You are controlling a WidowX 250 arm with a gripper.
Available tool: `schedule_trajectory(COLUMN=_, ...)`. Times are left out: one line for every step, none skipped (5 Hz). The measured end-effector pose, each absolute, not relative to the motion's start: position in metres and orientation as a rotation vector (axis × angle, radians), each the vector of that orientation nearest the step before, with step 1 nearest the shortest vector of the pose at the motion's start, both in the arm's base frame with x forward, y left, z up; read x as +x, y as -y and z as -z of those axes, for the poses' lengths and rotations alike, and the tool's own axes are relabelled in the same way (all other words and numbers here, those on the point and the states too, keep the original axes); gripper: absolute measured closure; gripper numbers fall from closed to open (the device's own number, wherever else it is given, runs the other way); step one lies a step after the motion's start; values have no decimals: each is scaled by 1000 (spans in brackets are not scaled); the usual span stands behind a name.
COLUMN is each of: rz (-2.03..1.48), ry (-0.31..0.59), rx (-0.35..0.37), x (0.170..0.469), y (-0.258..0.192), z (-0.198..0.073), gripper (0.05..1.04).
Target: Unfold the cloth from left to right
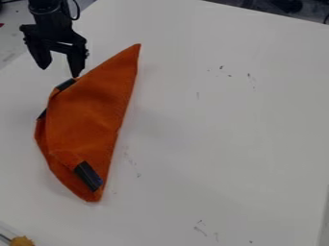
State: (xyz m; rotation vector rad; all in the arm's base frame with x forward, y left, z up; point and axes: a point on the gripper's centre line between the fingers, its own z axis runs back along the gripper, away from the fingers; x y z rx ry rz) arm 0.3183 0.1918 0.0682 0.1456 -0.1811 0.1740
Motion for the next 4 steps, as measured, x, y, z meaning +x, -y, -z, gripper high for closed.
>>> schedule_trajectory(rz=-174, ry=152, rx=128, x=317, y=-191, z=-55, gripper=82)
schedule_trajectory(rz=-176, ry=173, rx=123, x=319, y=-199, z=-51, gripper=82)
schedule_trajectory(rz=-181, ry=193, rx=132, x=326, y=-216, z=-46, gripper=82)
schedule_trajectory(rz=-163, ry=193, rx=131, x=336, y=-227, z=-44, gripper=82)
